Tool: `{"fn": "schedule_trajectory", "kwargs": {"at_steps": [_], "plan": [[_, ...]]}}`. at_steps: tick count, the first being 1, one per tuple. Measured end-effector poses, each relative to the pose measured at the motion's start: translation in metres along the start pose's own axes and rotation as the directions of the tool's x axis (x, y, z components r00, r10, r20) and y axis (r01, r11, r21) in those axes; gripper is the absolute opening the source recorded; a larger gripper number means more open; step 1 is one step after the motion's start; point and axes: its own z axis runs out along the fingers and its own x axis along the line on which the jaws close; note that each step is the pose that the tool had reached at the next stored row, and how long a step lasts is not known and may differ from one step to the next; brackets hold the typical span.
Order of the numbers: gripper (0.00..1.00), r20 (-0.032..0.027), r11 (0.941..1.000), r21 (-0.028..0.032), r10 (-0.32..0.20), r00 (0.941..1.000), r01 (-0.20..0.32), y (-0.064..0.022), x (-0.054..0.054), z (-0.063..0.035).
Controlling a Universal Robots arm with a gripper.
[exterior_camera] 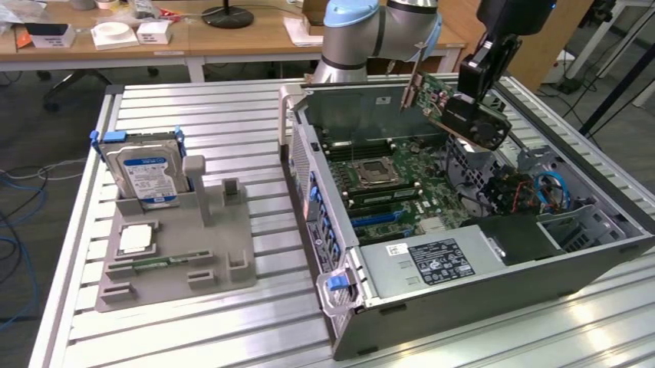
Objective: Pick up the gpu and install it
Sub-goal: 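Insert the gpu into the slot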
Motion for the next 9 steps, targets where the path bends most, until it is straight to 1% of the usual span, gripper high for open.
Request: {"fn": "schedule_trajectory", "kwargs": {"at_steps": [9], "plan": [[0.26, 0.0001, 1.0, -0.0001, -0.008, 1.0, 0.008, -0.0002, -0.0003, 0.0]]}}
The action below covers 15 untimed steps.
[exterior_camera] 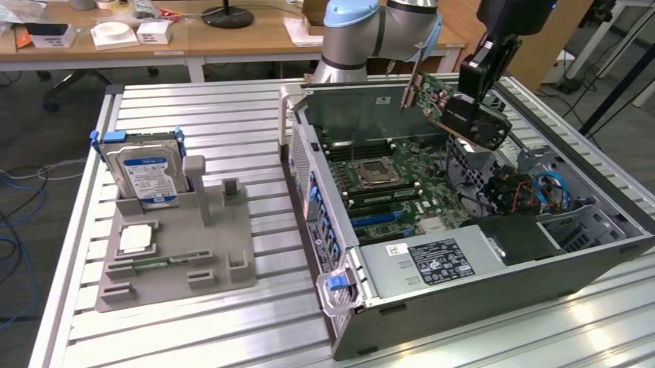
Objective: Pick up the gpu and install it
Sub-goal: 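Insert the gpu into the slot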
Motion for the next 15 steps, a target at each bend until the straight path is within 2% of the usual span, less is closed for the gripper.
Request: {"fn": "schedule_trajectory", "kwargs": {"at_steps": [15], "plan": [[0.26, 0.0002, 0.9999, -0.0002, -0.012, 0.9999, 0.012, 0.0, -0.0001, 0.0]]}}
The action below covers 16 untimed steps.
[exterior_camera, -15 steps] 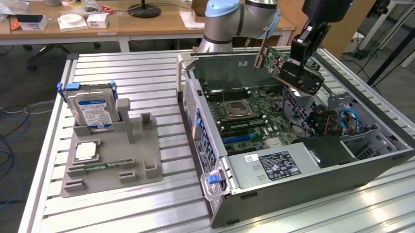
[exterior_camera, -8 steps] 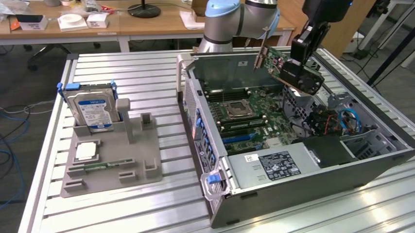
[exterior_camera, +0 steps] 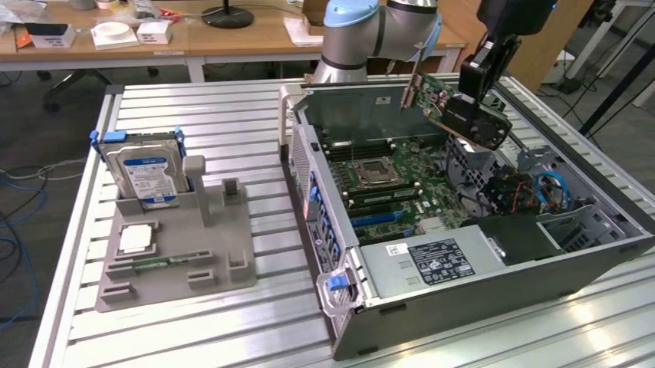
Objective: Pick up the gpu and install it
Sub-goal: 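Insert the gpu into the slot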
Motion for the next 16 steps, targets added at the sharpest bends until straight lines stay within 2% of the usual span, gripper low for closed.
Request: {"fn": "schedule_trajectory", "kwargs": {"at_steps": [16], "plan": [[0.26, 0.0002, 0.9999, -0.0002, -0.012, 0.9999, 0.012, -0.0002, -0.0003, 0.0]]}}
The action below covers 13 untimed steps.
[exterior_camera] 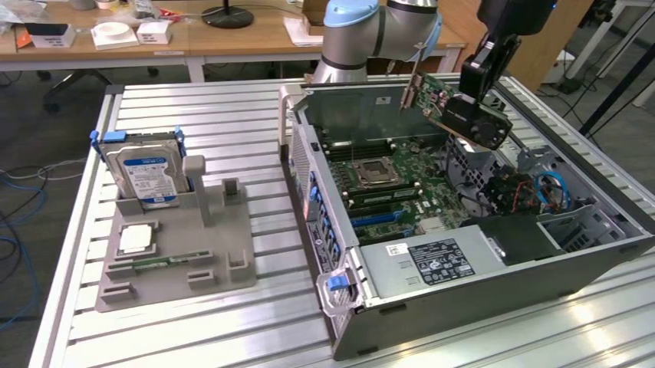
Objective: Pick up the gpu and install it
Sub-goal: 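Insert the gpu into the slot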
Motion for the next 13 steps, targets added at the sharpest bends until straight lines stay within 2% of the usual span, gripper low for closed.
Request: {"fn": "schedule_trajectory", "kwargs": {"at_steps": [13], "plan": [[0.26, 0.0, 1.0, -0.0003, -0.009, 1.0, 0.009, 0.0, -0.0001, 0.0]]}}
